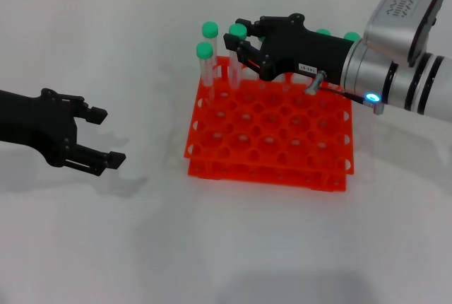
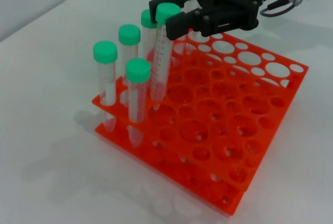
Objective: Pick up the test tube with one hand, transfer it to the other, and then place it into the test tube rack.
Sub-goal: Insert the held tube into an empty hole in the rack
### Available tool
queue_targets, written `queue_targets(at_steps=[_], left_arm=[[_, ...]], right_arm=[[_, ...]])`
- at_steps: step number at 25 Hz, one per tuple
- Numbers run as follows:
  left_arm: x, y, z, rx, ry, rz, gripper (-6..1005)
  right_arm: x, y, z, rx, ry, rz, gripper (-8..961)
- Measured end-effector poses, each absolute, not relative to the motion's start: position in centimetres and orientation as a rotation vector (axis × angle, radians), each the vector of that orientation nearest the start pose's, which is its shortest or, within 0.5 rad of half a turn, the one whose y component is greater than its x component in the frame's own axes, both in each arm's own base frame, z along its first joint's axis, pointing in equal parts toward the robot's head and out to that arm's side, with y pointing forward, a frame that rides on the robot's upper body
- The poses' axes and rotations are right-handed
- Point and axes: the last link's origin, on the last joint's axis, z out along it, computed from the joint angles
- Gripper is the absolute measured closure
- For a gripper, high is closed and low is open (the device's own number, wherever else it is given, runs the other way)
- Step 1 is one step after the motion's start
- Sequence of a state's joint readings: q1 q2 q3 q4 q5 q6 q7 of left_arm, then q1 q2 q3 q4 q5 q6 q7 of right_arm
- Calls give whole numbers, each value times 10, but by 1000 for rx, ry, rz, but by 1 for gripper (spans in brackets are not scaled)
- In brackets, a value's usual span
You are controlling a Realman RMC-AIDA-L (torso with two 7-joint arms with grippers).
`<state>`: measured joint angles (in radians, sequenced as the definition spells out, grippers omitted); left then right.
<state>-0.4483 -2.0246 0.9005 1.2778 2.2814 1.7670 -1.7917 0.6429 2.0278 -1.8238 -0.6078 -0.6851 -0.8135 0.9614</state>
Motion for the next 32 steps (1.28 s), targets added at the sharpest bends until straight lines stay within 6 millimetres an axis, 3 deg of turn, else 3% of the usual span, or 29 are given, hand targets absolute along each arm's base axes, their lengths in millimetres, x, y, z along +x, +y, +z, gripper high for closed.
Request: queue_targets(at_steps=[32], left_arm=[[-242, 323, 73, -2869, -544, 24, 112]], right_arm=[[163, 396, -76, -2469, 396, 774, 589]])
